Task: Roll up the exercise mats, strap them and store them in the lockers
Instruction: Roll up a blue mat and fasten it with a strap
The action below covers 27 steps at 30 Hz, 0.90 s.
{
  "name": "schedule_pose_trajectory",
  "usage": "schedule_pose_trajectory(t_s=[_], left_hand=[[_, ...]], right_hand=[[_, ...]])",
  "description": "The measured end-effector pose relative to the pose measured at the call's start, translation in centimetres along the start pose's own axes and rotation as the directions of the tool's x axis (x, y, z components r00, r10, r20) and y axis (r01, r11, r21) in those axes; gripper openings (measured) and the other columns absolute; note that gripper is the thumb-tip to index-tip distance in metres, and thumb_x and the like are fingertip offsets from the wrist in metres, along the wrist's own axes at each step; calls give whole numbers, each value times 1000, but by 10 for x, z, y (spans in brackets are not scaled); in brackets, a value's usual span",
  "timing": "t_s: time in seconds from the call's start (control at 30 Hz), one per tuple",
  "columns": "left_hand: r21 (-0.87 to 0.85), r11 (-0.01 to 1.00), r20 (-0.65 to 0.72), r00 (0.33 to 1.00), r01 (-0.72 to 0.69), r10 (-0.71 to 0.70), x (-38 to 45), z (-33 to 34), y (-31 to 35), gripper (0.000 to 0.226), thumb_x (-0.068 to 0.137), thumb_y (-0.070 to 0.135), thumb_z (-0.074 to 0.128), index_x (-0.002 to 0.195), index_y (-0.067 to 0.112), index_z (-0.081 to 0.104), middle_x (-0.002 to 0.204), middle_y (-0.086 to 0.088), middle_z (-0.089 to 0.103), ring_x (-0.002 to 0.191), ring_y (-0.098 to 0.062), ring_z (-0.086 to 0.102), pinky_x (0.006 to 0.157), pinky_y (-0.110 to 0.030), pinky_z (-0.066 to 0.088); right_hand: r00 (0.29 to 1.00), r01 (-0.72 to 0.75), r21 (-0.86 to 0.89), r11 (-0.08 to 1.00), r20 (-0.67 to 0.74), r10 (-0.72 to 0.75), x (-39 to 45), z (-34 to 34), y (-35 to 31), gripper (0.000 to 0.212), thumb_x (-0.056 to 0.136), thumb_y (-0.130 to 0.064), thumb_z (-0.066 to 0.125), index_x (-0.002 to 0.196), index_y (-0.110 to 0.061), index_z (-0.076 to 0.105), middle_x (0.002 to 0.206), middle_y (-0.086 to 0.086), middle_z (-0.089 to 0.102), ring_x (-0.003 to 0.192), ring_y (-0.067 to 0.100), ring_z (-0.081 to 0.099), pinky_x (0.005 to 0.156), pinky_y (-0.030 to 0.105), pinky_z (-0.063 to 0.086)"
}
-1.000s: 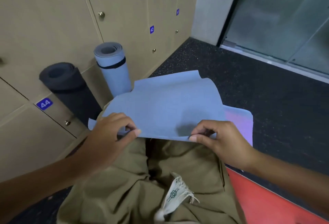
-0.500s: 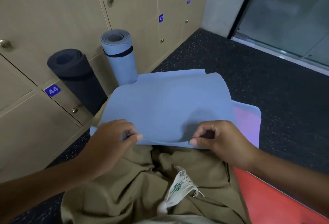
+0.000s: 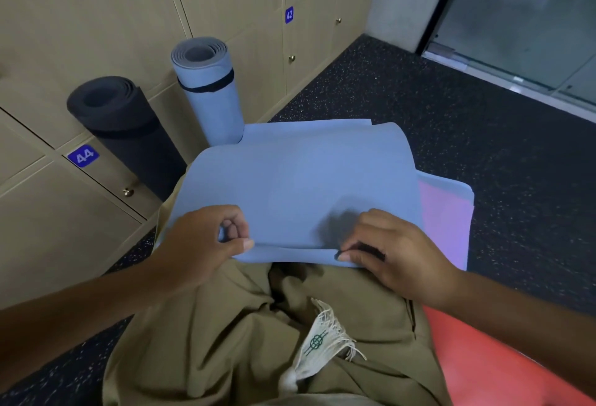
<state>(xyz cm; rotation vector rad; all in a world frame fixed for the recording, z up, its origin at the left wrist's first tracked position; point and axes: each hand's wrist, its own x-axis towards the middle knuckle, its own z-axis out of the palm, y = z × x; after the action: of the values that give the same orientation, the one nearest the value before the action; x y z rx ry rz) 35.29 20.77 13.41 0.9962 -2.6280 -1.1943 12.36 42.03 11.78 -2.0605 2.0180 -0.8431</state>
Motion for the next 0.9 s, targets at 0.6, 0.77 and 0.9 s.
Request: schedule_pose_trajectory(t_s=[0.6,0.77,0.9], left_hand=[[115,968,-35,973,-223,228,-7,1,-3,28,88,26,80,73,30,56,68,22,58,59,-8,53,63,-23,33],[213,923,-7,944,-320,330,-8,2,-13,36,73,68,69,75,36,52,74,13,60,76,-6,58,73,-28,37],[374,836,-33,895,-401,444,-7,8,-12,41,69,64,76,76,30,55,68,20,51,67,-3,49,70,-24,33]], right_hand=[[964,265,-263,928,49,-261,5,-1,14,28,100,-32,67,89,-7,72,79,4,59,75,26,52,73,33,46],[989,149,-360,921,44,-143,7,3,5,29,101,-34,57,83,-12,65,77,1,59,75,24,54,69,33,44],[1000,13,-355,935,17,-7,9,5,1,30,97,-40,49,81,-18,63,72,-3,59,72,20,57,67,28,35]])
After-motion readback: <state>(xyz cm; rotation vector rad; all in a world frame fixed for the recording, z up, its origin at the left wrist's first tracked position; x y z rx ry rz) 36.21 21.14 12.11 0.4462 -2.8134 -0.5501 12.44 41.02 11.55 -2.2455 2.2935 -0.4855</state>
